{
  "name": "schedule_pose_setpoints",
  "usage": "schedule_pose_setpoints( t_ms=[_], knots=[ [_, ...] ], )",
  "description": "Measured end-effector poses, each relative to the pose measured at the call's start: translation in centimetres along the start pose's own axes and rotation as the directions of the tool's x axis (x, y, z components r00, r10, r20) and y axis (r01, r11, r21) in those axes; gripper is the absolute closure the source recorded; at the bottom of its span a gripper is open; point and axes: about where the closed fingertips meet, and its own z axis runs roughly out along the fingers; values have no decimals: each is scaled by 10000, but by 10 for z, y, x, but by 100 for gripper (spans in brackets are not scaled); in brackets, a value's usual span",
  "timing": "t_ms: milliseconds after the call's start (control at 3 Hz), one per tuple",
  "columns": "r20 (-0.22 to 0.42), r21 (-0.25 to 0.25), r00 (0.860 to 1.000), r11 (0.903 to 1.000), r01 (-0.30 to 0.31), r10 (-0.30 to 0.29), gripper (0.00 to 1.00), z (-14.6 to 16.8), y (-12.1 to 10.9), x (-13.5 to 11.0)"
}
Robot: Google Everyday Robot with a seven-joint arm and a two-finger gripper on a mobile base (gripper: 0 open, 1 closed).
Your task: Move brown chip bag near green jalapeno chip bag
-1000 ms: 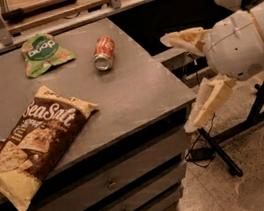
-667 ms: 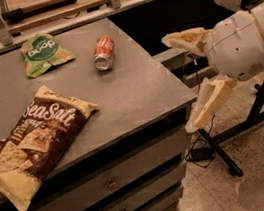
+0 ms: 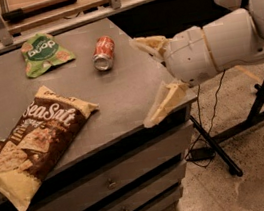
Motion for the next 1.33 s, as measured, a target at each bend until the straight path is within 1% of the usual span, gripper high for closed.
schedule_pose_setpoints(
  t_ms=[333,667,1000,1333],
  knots=[
    [707,-421,9961,9976,551,-520,0,53,-13,0],
    [708,-424,9961,9976,553,-522,0,53,-13,0],
    [728,-688,9966,9967,423,-373,0,67,-8,3],
    [1037,-1276,9943,9911,373,-240,0,96,1,7]
  ],
)
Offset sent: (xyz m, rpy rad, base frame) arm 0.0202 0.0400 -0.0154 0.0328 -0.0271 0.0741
